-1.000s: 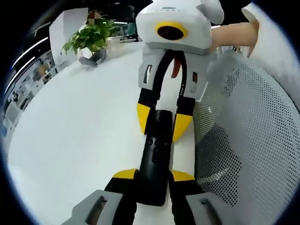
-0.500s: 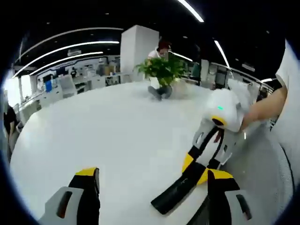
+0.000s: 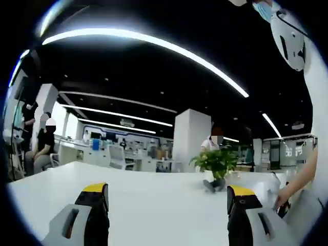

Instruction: Press the specified remote control buttons in sequence, fully releasing each button before pressing the next.

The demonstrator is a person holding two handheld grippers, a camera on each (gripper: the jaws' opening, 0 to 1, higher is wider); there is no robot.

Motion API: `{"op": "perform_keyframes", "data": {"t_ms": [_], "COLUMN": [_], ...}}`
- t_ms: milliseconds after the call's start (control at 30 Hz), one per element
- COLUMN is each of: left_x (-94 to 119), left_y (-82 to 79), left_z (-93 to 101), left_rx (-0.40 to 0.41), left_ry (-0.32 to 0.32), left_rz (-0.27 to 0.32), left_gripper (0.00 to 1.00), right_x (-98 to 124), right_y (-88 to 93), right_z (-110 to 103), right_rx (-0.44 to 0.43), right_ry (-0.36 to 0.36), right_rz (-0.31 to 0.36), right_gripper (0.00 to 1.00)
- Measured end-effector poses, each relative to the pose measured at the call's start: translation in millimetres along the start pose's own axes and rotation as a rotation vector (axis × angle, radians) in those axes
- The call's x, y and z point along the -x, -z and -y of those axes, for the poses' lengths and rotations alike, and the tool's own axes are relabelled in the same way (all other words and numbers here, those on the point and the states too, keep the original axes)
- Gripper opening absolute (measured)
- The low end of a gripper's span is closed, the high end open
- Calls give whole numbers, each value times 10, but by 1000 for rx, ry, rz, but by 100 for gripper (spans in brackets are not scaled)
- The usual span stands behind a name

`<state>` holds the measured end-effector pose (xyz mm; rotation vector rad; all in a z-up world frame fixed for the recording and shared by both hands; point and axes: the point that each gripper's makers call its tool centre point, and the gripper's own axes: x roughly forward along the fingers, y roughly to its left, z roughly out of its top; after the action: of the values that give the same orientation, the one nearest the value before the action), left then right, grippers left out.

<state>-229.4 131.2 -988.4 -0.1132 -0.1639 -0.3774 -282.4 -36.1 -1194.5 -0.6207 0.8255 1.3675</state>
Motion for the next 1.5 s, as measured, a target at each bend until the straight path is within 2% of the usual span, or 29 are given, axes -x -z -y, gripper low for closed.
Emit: {"op": "perform_keyframes", "data": {"t_ms": [33,67,133,167,333,533,633,833,967,1067,1133,1267,1500], "left_x": [47,61,86,90,78,90,81,93,107,169,166,187,219], "left_y": [21,33,35,57,116,158,174,241,247,281,283,374,320], "left_z": [-84,-97,-128,-127,-189,-189,-137,-151,-146,-169,-165,-210,-291], "left_rx": [-17,-37,-101,-105,-3,-39,12,1,25,-38,-36,-12,-6], "left_ry": [-39,-53,-58,-54,-83,-84,-57,-65,-55,-71,-68,-78,-104], "left_rz": [-3,-12,-8,-15,-49,-83,-99,-145,-155,-217,-215,-263,-233], "left_gripper": [100,100,100,100,100,100,100,100,100,100,100,100,100], "right_x": [-1,-1,-1,0,-4,10,19,40,47,44,41,41,52], "right_y": [-1,-2,-5,-6,-8,5,11,20,12,-4,-16,-30,-51], "right_z": [-1,-1,-1,1,40,179,270,478,600,683,748,899,1151], "right_rx": [-1,-1,-2,-6,15,52,62,61,58,60,66,75,71], "right_ry": [2,5,6,4,2,10,14,24,30,28,29,32,36], "right_rz": [0,-1,-4,-6,-22,-56,-74,-93,-101,-107,-112,-124,-130], "right_gripper": [21,21,21,21,21,21,21,21,21,21,21,21,21]}}
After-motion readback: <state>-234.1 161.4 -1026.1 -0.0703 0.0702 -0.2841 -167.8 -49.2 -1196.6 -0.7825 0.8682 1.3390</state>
